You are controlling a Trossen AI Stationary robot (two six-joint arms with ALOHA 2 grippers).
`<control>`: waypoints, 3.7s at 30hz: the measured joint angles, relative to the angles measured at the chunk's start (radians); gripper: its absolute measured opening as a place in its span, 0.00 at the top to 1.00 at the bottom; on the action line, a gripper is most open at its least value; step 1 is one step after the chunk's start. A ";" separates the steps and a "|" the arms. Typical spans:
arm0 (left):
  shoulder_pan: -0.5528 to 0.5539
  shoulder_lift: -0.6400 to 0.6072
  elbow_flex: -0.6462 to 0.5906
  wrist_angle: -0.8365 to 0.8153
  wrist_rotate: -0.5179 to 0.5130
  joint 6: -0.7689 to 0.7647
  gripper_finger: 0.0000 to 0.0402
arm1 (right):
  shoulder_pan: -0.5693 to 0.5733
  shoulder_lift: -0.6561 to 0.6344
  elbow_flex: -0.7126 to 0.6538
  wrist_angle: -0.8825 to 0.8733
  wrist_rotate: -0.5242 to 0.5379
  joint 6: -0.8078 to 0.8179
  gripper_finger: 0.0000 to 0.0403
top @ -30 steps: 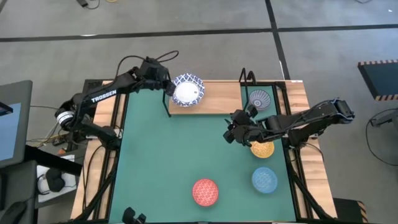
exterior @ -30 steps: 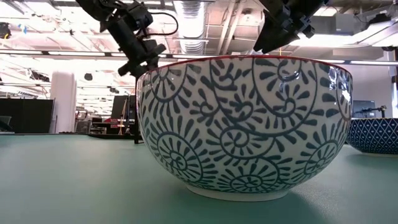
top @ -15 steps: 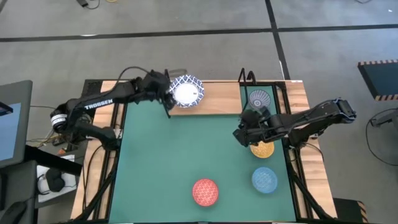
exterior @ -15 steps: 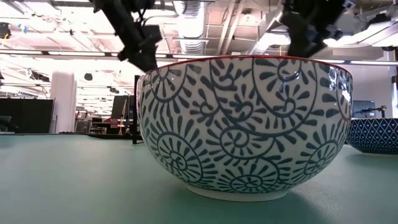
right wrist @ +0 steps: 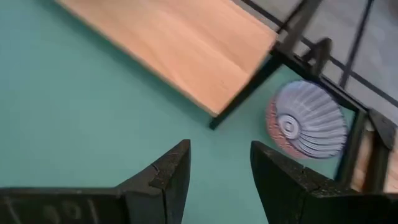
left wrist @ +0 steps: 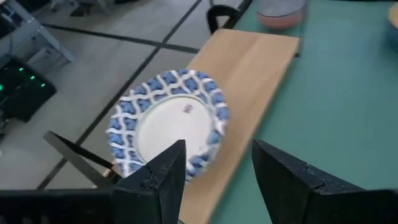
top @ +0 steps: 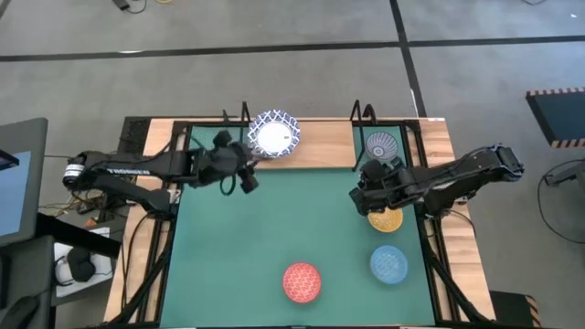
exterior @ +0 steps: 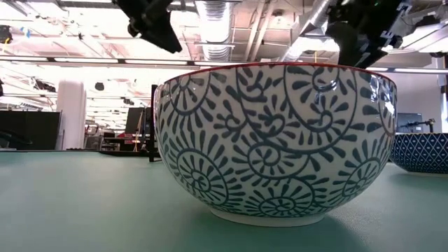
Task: Place and stack bowls onto a shelf
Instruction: Put the blue patterned bowl on the shelf
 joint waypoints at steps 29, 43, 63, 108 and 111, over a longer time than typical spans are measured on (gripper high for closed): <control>-0.262 -0.039 -0.068 0.055 -0.246 -0.046 0.58 | -0.894 -0.094 0.000 -0.031 -0.158 -0.230 0.70; -0.207 -0.038 -0.068 -0.136 -0.217 -0.088 0.58 | -1.006 0.220 0.005 -0.017 -0.194 -0.283 0.70; -0.207 -0.031 -0.068 -0.300 -0.252 -0.272 0.58 | -1.065 0.255 -0.166 0.291 -0.372 -0.220 0.69; -0.207 -0.031 -0.068 -0.296 -0.325 -0.242 0.58 | -1.033 -0.175 -0.473 0.478 -0.417 0.264 0.70; -0.207 -0.031 -0.068 -0.296 -0.325 -0.242 0.58 | -1.032 -0.174 -0.480 0.509 -0.421 0.263 0.70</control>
